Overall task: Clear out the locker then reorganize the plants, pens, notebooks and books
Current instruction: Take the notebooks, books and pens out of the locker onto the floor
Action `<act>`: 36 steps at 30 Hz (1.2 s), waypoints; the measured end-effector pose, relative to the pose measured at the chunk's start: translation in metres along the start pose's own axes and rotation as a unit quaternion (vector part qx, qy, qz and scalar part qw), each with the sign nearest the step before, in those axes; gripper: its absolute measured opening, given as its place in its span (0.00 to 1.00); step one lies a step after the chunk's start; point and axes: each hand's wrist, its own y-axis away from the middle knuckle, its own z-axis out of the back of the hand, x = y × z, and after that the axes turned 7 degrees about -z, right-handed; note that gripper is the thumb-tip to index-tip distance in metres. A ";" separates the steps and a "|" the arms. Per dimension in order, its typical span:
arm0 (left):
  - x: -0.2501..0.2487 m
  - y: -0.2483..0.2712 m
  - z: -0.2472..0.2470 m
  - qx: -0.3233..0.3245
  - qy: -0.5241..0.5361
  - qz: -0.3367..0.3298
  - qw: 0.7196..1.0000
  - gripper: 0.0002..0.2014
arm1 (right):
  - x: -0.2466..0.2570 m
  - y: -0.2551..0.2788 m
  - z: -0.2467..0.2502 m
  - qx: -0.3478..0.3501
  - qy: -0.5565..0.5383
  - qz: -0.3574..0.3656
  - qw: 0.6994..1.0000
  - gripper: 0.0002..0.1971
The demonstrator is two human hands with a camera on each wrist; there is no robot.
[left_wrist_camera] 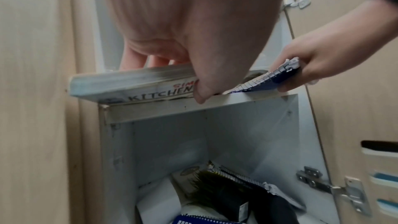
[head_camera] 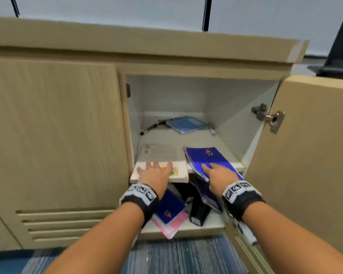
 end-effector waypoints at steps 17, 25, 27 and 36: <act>-0.032 0.212 -0.087 0.221 -0.006 -0.146 0.964 0.19 | 0.072 0.102 -0.081 0.244 0.077 0.234 0.938 0.14; -0.015 0.186 -0.189 0.260 0.013 -0.011 0.965 0.36 | 0.106 0.102 -0.167 0.178 0.047 0.173 0.968 0.19; -0.018 0.190 -0.217 0.276 0.033 -0.013 0.960 0.39 | 0.112 0.108 -0.195 0.244 0.029 0.174 0.954 0.29; -0.037 0.188 -0.225 0.298 0.066 -0.077 0.949 0.16 | 0.108 0.118 -0.227 0.322 0.015 0.137 0.937 0.16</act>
